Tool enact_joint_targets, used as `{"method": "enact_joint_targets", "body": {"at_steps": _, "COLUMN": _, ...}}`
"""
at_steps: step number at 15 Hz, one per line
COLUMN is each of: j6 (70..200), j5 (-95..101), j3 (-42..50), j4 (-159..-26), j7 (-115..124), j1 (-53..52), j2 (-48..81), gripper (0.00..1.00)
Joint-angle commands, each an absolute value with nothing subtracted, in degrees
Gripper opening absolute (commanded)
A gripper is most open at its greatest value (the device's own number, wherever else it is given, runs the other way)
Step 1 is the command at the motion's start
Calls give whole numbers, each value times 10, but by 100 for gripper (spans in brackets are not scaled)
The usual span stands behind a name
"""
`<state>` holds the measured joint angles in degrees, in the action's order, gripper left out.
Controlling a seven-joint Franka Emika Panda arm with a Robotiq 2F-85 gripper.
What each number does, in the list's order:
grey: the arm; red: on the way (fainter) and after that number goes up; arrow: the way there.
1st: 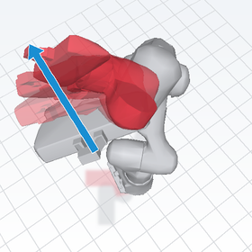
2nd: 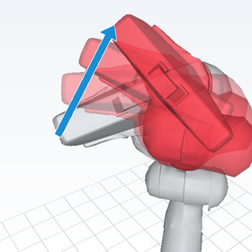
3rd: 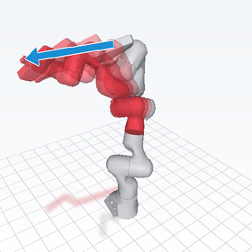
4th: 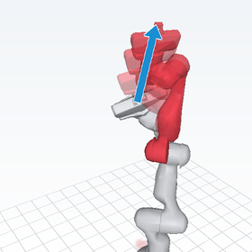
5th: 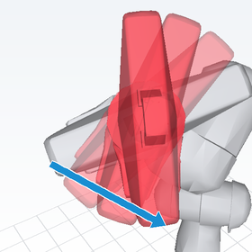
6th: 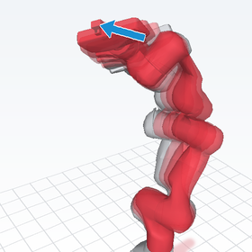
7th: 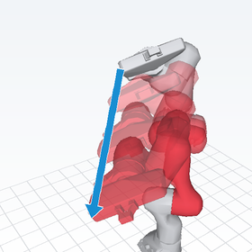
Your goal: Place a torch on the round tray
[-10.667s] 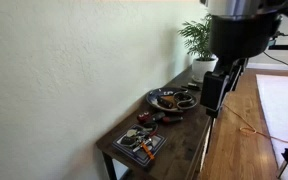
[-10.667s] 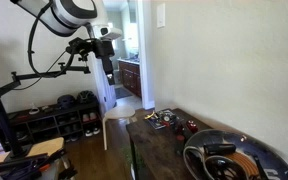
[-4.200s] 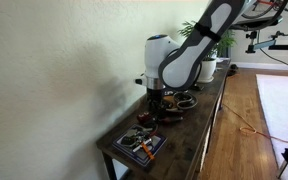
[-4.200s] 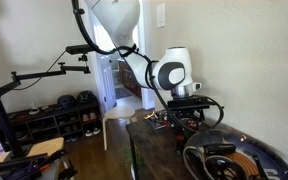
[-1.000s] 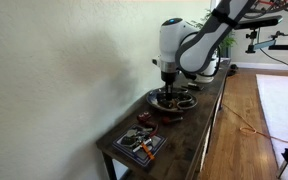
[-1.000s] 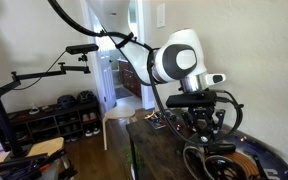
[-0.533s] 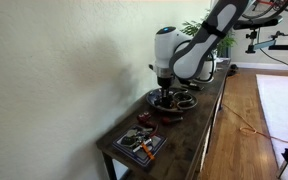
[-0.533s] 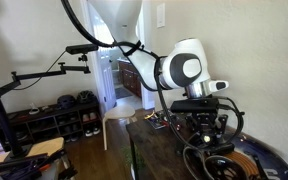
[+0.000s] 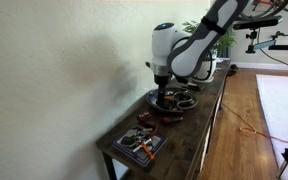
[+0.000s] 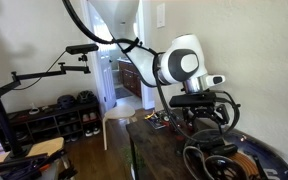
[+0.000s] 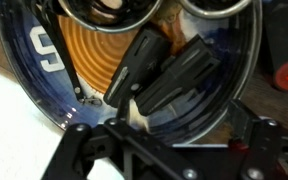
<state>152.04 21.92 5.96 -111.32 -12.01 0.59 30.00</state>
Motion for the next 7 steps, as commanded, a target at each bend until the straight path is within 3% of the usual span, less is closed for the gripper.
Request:
{"method": "enact_joint_targets", "body": {"at_steps": 1, "j6": 1502, "j5": 208, "j3": 46, "j4": -1164, "j7": -110, "j1": -4, "j2": 237, "gripper": 100}}
{"method": "enact_joint_targets", "body": {"at_steps": 7, "j6": 1501, "j5": 210, "j3": 32, "j4": -1156, "j7": -120, "j1": -8, "j2": 234, "gripper": 100}}
